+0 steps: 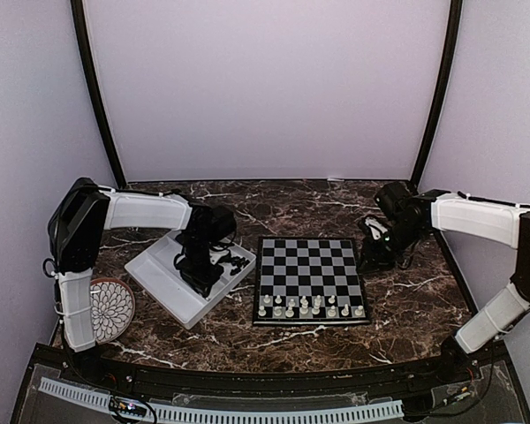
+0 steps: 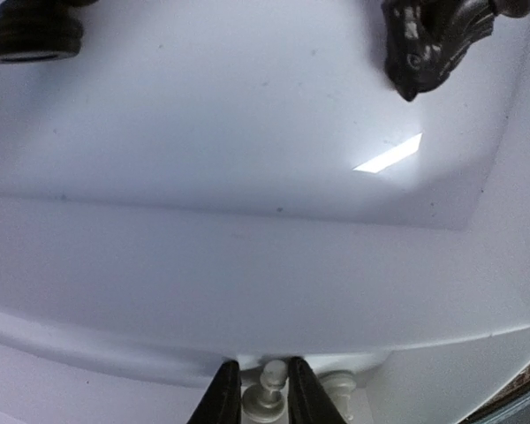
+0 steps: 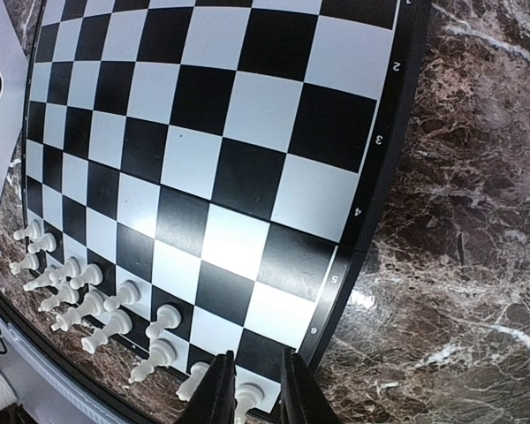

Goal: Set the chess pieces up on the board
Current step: Pick up the pawn from the storage box, then place the pawn on the chessboard.

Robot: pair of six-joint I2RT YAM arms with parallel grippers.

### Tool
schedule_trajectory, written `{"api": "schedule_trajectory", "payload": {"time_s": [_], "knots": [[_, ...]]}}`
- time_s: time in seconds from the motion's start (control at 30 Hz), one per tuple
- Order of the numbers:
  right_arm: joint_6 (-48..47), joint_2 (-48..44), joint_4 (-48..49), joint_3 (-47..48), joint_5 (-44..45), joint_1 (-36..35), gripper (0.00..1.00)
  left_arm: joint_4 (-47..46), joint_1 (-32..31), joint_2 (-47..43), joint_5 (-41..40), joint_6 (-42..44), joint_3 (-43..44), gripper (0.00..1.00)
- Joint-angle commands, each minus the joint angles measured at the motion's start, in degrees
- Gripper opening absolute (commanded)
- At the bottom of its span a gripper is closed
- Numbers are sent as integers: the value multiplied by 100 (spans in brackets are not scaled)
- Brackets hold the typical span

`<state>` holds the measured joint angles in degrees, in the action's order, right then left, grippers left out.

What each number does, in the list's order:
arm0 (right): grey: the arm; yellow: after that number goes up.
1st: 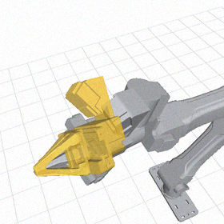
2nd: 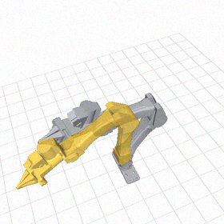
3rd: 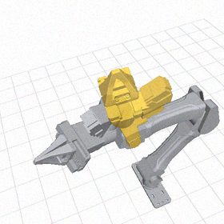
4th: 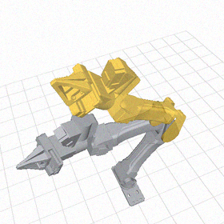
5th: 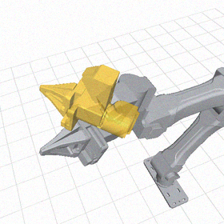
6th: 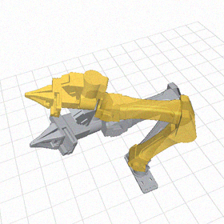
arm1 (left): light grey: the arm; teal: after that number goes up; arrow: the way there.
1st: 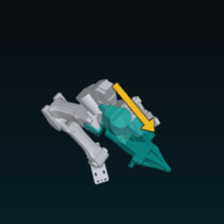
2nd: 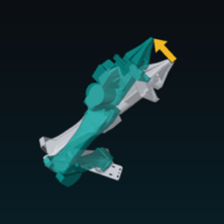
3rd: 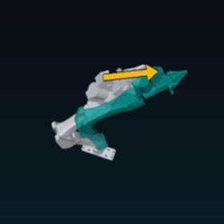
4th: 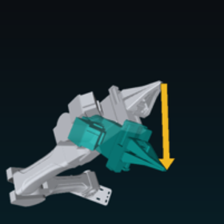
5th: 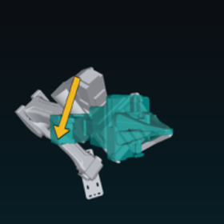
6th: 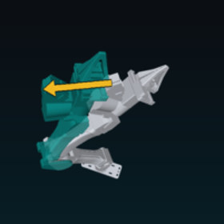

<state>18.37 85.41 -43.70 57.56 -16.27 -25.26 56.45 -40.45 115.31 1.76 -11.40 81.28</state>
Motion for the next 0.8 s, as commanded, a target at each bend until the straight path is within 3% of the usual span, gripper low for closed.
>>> {"api": "schedule_trajectory", "payload": {"time_s": [0.0,0.27,0.77], "knots": [[113,-292,61,-52,35,-61,20,-60,76,-59,-209,-135,-30,20],[150,-569,-1,-20,69,-58,20,17,164,-176,242,-377,393,9],[203,-845,216,495,-222,-173,20,242,163,-597,642,-469,1227,7]]}}
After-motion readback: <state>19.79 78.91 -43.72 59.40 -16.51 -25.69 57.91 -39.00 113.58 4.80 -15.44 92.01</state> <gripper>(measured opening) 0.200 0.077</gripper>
